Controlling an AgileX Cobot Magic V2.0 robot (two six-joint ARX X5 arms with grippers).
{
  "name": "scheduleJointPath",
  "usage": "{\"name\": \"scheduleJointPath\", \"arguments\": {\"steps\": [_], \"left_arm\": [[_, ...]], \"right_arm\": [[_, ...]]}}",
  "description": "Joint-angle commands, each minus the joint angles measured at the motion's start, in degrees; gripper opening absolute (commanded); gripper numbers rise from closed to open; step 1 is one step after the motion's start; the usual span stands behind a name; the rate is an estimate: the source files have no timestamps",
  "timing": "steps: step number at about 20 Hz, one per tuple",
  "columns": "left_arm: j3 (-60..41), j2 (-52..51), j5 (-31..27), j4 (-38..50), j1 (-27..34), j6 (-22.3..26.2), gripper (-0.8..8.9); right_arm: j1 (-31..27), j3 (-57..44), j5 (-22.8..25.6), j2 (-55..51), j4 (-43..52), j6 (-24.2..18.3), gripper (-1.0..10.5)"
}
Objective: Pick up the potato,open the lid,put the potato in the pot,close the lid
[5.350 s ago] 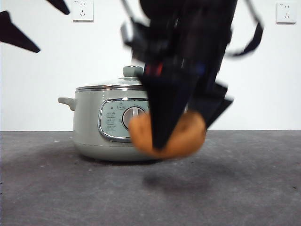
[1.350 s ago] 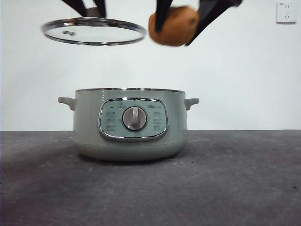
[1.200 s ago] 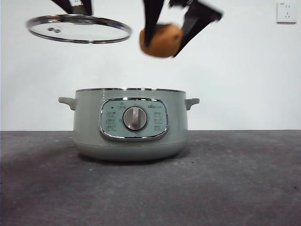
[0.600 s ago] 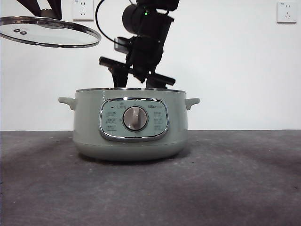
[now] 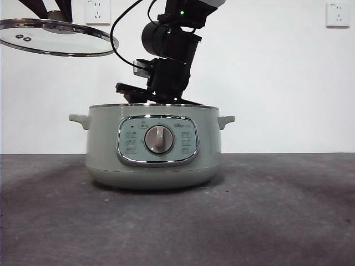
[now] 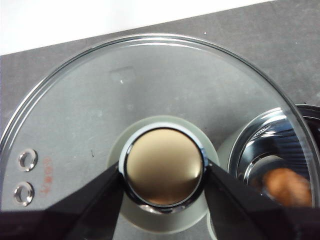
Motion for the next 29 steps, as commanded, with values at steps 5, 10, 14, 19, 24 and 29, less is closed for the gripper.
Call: {"name": "scheduleJointPath", "arguments": {"steps": [5, 10, 14, 19, 24, 29], "left_arm": [[0.92, -0.81, 2.21, 1.49, -0.09, 0.63, -0.09], [0.92, -0.81, 3.45, 0.81, -0.59, 0.59, -0.09], [0.9, -0.81, 3.23, 0.79, -3.1, 0.61, -0.09], [0.87, -0.81, 3.28, 0.74, -6.34, 0.44, -0.09], [0.81, -0.63, 3.3, 0.7, -11.06, 0.37, -0.09], [0.79, -0.07, 3.28, 0.66, -17.03, -1.14, -0.09]], "right_arm": [[0.98, 5.29, 0.94, 0.87, -4.7, 1.46, 6.6], [2.69, 21.44, 5.66, 0.87, -16.83, 1.22, 4.5], [6.32, 22.86, 9.22, -2.97, -17.53, 0.13, -0.1], [8.7, 6.36, 13.35, -16.59, -17.55, -0.68, -0.1], [8.81, -18.71, 17.77, -35.71, -17.53, -1.29, -0.1], [8.79, -38.8, 21.57, -54.75, -17.51, -0.02, -0.1]]}}
